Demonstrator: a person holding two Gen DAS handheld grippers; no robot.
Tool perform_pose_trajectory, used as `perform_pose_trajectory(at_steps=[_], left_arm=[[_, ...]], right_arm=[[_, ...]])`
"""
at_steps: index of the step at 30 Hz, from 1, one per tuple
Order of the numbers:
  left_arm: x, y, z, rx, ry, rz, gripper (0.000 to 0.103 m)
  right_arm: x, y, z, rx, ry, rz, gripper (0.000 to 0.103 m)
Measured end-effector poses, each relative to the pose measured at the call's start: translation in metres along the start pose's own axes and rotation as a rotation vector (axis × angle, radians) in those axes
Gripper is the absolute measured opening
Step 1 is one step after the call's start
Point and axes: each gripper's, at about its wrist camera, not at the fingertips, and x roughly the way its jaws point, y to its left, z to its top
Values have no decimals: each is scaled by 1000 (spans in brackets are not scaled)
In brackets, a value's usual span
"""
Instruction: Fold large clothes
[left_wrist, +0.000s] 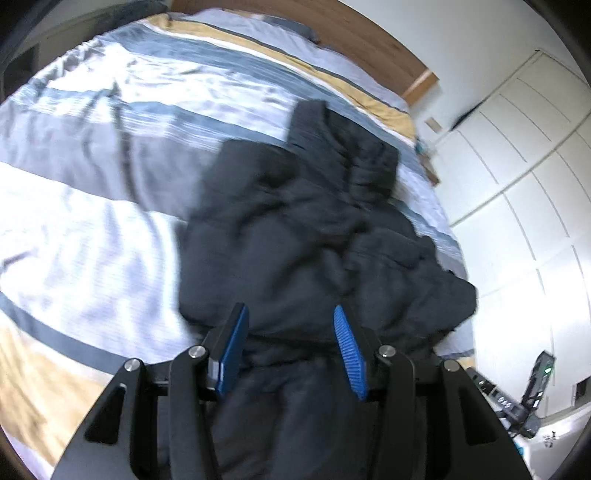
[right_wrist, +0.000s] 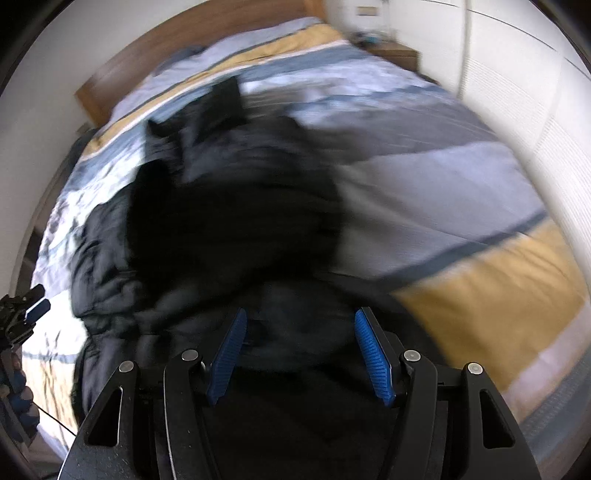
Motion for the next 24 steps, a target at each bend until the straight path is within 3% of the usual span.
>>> perform_pose_trajectory(at_steps=[7,13,18,24], left_arm=[[-16,39,27,17,-11,40,46],[14,32,40,50,-8,39,46],[66,8,37,92,27,44,46],[125,-2,15,168,88,154,46]], right_arm=[[-2,123,27,-208,-58,129,61],[38,181,54,-331,-71,162,61],[77,183,64,-401,-65,99,61],[105,139,65,-420,-21,62,61]])
